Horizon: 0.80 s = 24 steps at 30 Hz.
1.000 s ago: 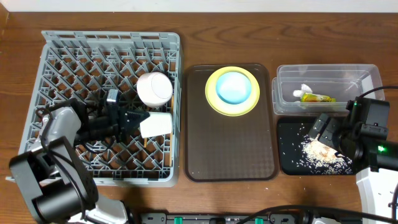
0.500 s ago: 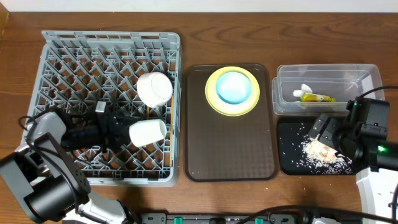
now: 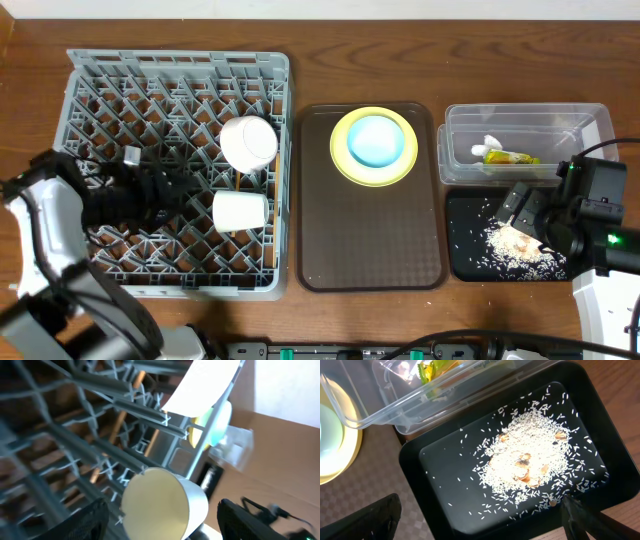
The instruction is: Sort waste into correct bins and load items into the dishwasher
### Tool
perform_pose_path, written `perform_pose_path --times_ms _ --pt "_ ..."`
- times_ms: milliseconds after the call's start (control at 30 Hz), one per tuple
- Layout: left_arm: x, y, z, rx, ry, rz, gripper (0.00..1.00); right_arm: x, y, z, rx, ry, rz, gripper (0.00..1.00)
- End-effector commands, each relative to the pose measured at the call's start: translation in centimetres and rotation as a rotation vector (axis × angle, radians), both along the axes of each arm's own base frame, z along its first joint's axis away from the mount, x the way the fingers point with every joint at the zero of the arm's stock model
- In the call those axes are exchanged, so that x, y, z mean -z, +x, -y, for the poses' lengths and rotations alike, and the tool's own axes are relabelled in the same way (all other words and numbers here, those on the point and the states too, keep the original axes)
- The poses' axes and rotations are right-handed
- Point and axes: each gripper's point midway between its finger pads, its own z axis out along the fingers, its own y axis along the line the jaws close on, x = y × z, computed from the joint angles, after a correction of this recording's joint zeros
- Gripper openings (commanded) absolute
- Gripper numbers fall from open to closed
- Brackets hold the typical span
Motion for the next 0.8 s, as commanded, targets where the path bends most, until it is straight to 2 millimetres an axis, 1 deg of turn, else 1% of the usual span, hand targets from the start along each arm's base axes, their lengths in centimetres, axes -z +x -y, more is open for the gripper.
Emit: perform_pose_path --times_ms 0,100,167,233,267,400,467,533,633,767 --pt "-0.8 -0.5 -1.7 -0.062 0.132 -0.043 0.75 -0.4 0.1 0.3 0.014 -0.003 0.012 0.99" --pt "-2.2 -0.5 -1.7 -0.092 0.162 -0.002 0.74 -0.4 0.1 0.3 0.014 -0.003 0.012 0.99" --pt "-3.3 -0.6 -1.5 -0.100 0.177 0.030 0.58 -0.4 0.1 0.3 0.014 -0.003 0.012 0.99" --pt "-4.3 -0.9 -1.0 -0.093 0.200 0.067 0.27 -0.4 0.1 0.3 0.014 -0.003 0.012 0.99" --pt "-4.8 -1.0 -0.7 -0.085 0.211 0.086 0.19 -0.4 0.1 0.3 0.014 -0.003 0.012 0.99" --pt "-6.3 -1.2 1.1 -0.033 0.244 0.151 0.19 -0.4 0.1 0.3 0.014 -0.003 0.012 0.99" --pt "-6.6 -1.3 2.2 0.005 0.248 0.167 0.19 -0.4 0.1 0.3 0.014 -0.003 0.012 0.99" --pt "-6.4 -1.3 3.1 0.042 0.253 0.169 0.19 -0.4 0.1 0.3 0.014 -0.003 0.012 0.99" --pt "-5.0 -1.5 3.4 0.064 0.296 0.107 0.19 -0.4 0.1 0.3 0.014 -0.003 0.012 0.99" --pt "-2.9 -2.2 2.9 0.079 0.366 0.015 0.20 -0.4 0.1 0.3 0.014 -0.003 0.012 0.99"
